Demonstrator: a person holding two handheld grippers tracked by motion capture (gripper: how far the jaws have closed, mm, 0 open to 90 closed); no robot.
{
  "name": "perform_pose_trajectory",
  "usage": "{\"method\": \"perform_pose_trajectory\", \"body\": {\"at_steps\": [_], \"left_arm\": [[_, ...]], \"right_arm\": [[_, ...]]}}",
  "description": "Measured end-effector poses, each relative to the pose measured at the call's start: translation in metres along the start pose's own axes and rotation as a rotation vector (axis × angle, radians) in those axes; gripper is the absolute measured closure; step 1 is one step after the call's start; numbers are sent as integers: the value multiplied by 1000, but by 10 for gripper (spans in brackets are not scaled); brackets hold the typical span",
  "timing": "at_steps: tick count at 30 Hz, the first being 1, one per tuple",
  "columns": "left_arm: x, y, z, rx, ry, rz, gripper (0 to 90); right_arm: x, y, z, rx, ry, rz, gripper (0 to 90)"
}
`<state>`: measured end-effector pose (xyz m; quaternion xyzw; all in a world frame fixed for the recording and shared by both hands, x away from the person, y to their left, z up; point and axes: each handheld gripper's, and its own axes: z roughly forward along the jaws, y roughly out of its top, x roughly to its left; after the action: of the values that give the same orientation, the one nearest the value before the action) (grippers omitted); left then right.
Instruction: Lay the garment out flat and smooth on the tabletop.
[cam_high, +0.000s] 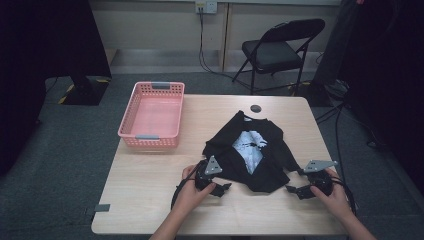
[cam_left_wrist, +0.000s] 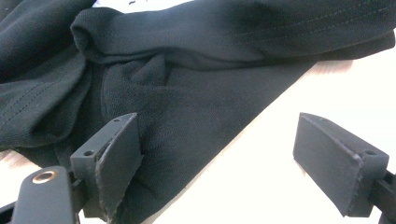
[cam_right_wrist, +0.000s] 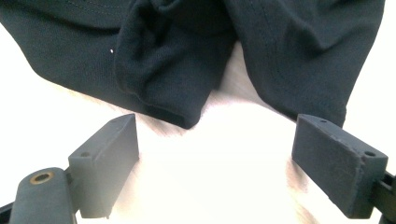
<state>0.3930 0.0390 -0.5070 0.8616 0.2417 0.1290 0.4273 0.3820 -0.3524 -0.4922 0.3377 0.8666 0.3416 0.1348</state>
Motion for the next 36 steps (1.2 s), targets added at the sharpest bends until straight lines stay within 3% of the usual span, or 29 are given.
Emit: {"method": "perform_pose_trajectory", "body": {"at_steps": [4, 9, 11, 12, 13, 15, 16, 18, 19, 21, 23, 28, 29, 31, 32, 33, 36], "left_arm": [[0, -4, 0, -28, -2, -2, 149], [-1, -4, 0, -29, 3, -4, 148], [-1, -4, 0, -28, 7, -4, 148], [-1, -4, 0, -28, 7, -4, 146], [-1, -4, 0, -28, 9, -5, 146], [-1, -4, 0, -28, 10, -4, 146], [-1, -4, 0, -28, 9, -5, 146], [-1, -4, 0, -27, 9, -5, 146], [-1, -4, 0, -28, 8, -5, 146], [-1, -4, 0, -28, 8, -5, 146], [-1, -4, 0, -28, 8, -5, 146], [-1, -4, 0, -28, 8, -6, 146], [-1, -3, 0, -28, 8, -6, 145], [-1, -3, 0, -27, 8, -6, 145], [-2, -4, 0, -28, 9, -5, 146], [-2, -4, 0, -28, 9, -5, 146], [-2, -4, 0, -28, 10, -4, 146]], "right_arm": [[-2, -3, 0, -25, -4, 7, 123], [-4, -7, 1, -62, -8, 11, 121], [-8, -7, -1, -60, -25, 27, 212], [-8, -7, -1, -60, -25, 27, 212], [-10, -6, -3, -71, -56, 56, 246], [-14, -4, -8, -116, -39, 82, 202], [-19, -2, -12, -144, -72, 99, 229], [-22, 0, -12, -150, -87, 111, 232], [-26, 2, -13, -164, -91, 136, 283], [-29, 3, -13, -173, -89, 149, 303], [-39, 7, -16, -185, -48, 161, 332], [-49, 9, -26, -216, -38, 185, 316], [-52, 8, -27, -207, -85, 200, 339], [-54, 7, -26, -193, -100, 204, 351], [-56, 4, -19, -145, -135, 205, 391], [-56, 4, -19, -145, -135, 205, 391], [-59, -1, -5, -109, -144, 207, 510]]}}
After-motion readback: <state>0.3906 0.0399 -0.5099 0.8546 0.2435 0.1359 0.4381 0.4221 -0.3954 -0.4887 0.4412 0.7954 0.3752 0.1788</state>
